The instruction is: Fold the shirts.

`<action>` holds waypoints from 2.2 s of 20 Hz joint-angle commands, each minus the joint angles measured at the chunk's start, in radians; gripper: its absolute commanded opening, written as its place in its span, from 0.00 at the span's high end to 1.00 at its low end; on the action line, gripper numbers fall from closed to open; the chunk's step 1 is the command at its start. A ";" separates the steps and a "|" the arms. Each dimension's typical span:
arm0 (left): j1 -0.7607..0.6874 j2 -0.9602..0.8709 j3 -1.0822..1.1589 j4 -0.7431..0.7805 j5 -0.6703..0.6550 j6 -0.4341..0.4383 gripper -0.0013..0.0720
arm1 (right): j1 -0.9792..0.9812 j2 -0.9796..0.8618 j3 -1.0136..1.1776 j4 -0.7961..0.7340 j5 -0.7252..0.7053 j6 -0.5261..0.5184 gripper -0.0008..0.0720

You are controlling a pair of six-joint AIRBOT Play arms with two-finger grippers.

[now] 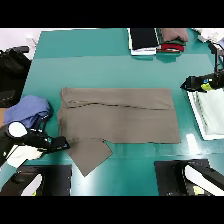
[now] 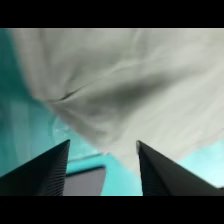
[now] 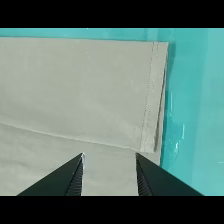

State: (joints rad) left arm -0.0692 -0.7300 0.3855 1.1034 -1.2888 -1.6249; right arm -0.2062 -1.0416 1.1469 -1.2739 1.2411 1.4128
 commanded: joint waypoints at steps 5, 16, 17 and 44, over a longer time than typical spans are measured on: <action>-0.216 0.012 -0.057 -0.050 0.156 -0.107 0.30 | -0.001 0.003 0.000 0.000 0.020 0.000 0.46; -0.217 0.012 0.093 -0.011 0.143 -0.068 0.94 | -0.265 0.066 -0.334 -0.010 0.270 -0.079 0.19; -0.217 0.012 0.098 -0.011 0.144 -0.068 0.94 | -0.309 0.067 -0.396 -0.003 0.270 -0.079 0.19; -0.215 0.013 0.370 0.288 0.026 -0.032 0.94 | -0.129 0.101 -0.245 -0.070 0.233 -0.060 0.96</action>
State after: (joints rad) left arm -0.2863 -0.6281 0.6922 1.2869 -1.3594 -1.6840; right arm -0.3420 -0.8822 0.8127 -1.3514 1.5097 1.3479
